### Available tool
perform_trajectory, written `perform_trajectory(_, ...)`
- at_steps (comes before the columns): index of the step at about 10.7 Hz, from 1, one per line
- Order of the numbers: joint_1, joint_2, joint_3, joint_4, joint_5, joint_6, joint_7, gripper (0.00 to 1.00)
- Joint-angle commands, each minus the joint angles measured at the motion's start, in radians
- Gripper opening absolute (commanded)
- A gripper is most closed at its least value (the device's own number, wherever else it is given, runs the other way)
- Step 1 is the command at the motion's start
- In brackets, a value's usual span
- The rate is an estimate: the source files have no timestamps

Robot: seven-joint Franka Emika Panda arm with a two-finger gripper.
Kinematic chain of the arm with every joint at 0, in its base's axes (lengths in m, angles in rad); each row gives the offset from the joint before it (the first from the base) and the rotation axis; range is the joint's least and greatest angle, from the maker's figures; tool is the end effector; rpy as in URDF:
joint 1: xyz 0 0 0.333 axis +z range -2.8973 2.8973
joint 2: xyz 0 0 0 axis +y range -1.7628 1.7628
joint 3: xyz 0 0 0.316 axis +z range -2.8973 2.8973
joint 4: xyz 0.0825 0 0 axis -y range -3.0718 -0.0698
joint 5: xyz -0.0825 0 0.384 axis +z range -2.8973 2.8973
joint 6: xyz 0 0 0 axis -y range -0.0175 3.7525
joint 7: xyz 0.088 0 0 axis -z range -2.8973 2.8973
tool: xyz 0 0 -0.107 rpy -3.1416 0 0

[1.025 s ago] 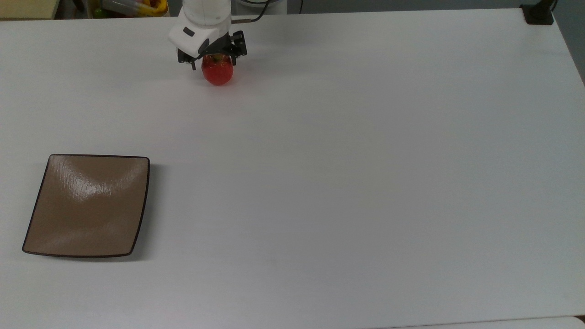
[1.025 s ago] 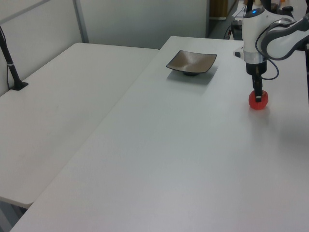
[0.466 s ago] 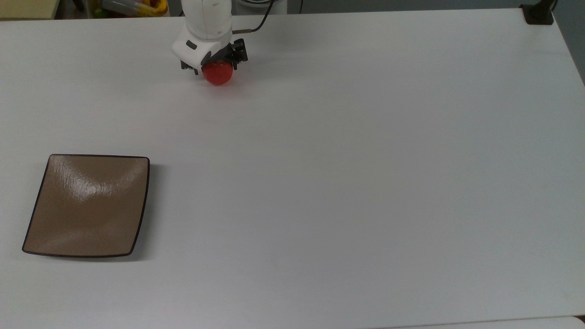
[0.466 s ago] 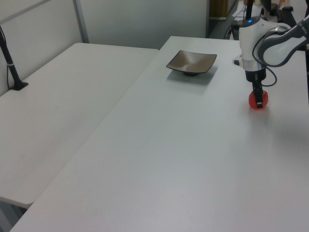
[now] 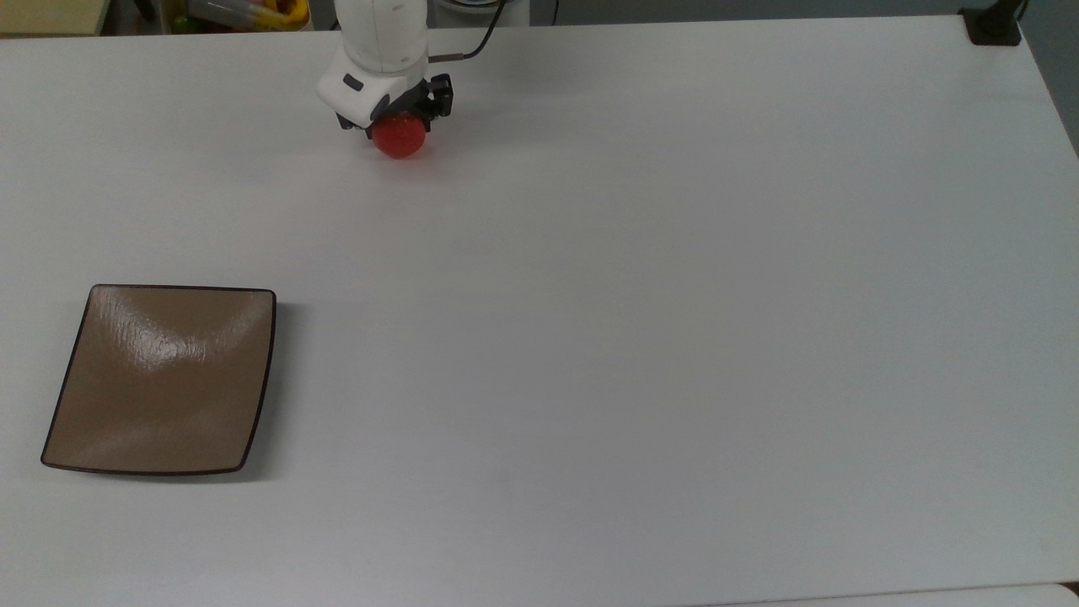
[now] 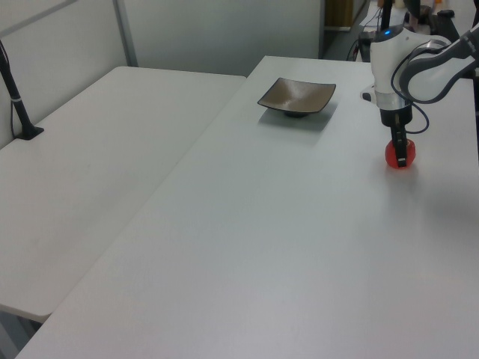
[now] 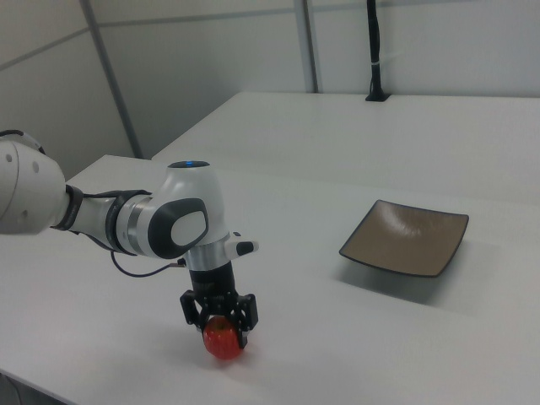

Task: Apples placed on a ceramic plate
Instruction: 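Close the gripper on the red apple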

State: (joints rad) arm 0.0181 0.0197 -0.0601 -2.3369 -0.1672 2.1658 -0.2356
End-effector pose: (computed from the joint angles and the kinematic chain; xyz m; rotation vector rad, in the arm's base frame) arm 0.4843 -0.0269 0.3127 2.9888 0.4527 -0.3135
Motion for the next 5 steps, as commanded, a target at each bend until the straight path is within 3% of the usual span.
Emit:
perform_trajectory(1, -0.003, -0.036, -0.003, 0.016, -0.011, -0.061, -0.007, 0.05)
perform_trajectory(3, -0.003, -0.066, -0.003, 0.054, 0.008, -0.113, -0.004, 0.05)
perform_trajectory(5, -0.001, -0.07, -0.001, 0.184, 0.047, -0.235, -0.005, 0.05)
